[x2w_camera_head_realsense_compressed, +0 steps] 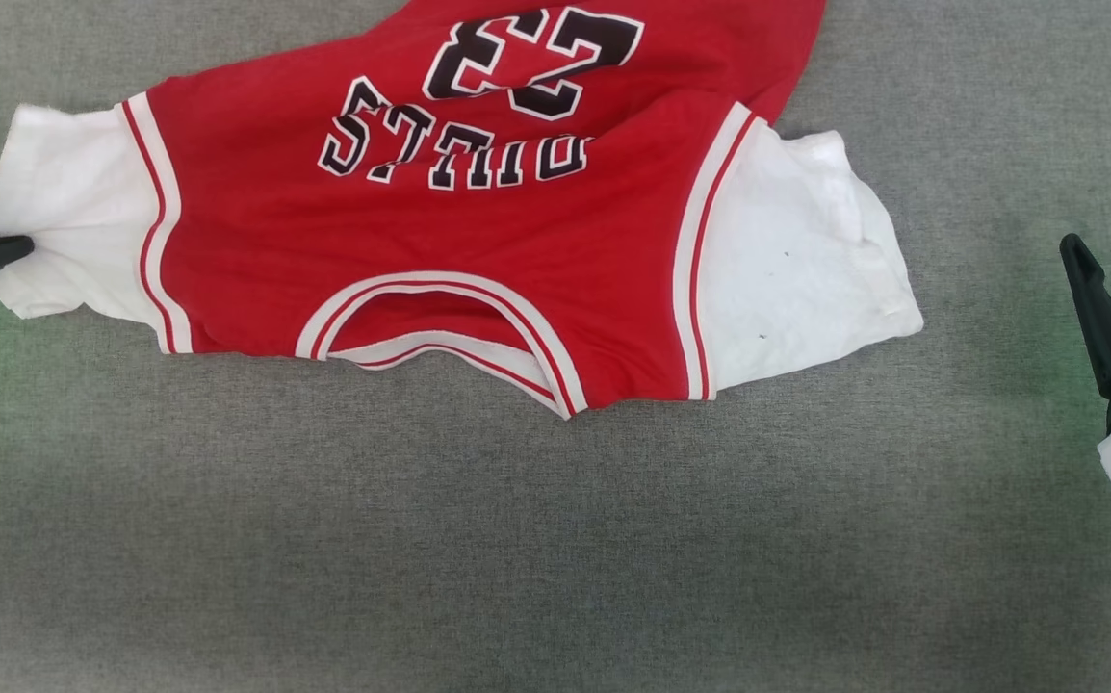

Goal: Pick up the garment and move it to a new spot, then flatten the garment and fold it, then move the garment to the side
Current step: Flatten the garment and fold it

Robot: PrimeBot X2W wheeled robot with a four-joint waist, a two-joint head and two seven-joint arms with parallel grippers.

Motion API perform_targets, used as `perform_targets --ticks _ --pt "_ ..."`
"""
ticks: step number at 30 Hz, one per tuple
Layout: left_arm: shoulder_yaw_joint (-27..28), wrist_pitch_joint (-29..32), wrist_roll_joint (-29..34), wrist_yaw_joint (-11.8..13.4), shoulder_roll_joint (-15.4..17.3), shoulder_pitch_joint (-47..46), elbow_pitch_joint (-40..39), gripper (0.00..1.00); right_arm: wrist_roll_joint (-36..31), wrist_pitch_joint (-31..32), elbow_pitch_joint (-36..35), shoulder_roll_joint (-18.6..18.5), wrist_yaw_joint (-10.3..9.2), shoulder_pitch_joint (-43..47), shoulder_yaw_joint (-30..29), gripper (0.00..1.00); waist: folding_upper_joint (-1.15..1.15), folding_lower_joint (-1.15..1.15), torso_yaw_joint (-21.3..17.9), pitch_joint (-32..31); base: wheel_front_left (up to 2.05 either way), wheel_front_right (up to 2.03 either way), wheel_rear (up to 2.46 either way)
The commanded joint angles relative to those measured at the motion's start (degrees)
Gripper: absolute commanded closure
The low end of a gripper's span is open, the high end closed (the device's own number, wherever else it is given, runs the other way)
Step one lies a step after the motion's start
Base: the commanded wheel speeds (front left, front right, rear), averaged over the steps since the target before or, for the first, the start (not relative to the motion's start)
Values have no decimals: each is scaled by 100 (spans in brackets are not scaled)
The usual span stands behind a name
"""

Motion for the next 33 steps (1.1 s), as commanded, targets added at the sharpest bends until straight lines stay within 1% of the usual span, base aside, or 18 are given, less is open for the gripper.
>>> perform_targets --ticks 1,3,4,5,6,10,13,17,20,21,24,26,28,31,33 --pt "-18 -43 26 -11 -18 -18 67 100 -11 1 -10 -19 -1 8 22 0 0 0 -3 -21 0 0 0" --pt "-14 -105 19 -15 -91 31 161 100 -6 14 -6 -31 -1 39 37 0 0 0 -7 -61 0 0 0" --pt "4 -175 3 -18 -144 57 202 61 -11 21 -1 -46 -1 61 45 0 0 0 -5 -93 0 0 0" --pt "2 -239 34 -21 -170 74 240 7 -22 24 -3 -70 -1 76 63 0 0 0 -3 -122 0 0 0" --pt "-23 -316 102 -26 -188 95 272 0 -31 43 -7 -107 -1 86 103 0 0 0 -1 -155 0 0 0" --pt "-32 -822 286 -33 -237 219 389 0 -100 170 -41 -354 -1 93 390 0 0 0 23 -329 0 0 0" --pt "-126 -1435 542 -38 -257 437 357 0 -223 380 -62 -651 -1 87 804 0 0 0 82 -487 0 0 0" --pt "-59 -2711 771 -44 -360 871 230 0 -218 736 -143 -1050 -1 -35 1543 0 0 0 235 -714 0 0 0" --pt "-24 -3713 929 -33 -532 1278 113 0 -83 1041 -300 -1486 -1 -155 2222 0 0 0 406 -856 0 0 0" --pt "1 -4036 972 8 -597 1419 90 0 21 1163 -346 -1647 -1 -205 2449 0 0 0 464 -895 0 0 0" --pt "-7 -4801 1132 154 -857 1800 -79 0 306 1476 -537 -2164 -2 -421 3054 0 0 0 678 -996 0 0 0" --pt "103 -5040 1232 349 -1011 2062 -216 0 482 1649 -611 -2441 -2 -599 3349 0 0 0 810 -1021 0 0 0" --pt "274 -5116 1554 537 -1143 2261 -450 0 652 1791 -641 -2668 -2 -801 3610 0 0 0 951 -1011 0 0 0" --pt "1096 -5117 2279 933 -1423 2737 -1081 0 759 1965 -648 -2999 -2 -1128 3985 0 0 0 1175 -962 0 0 0" --pt "1752 -5115 2822 1188 -1633 3243 -1555 0 870 2039 -588 -3107 -1 -1315 4233 0 0 0 1310 -922 0 0 0"
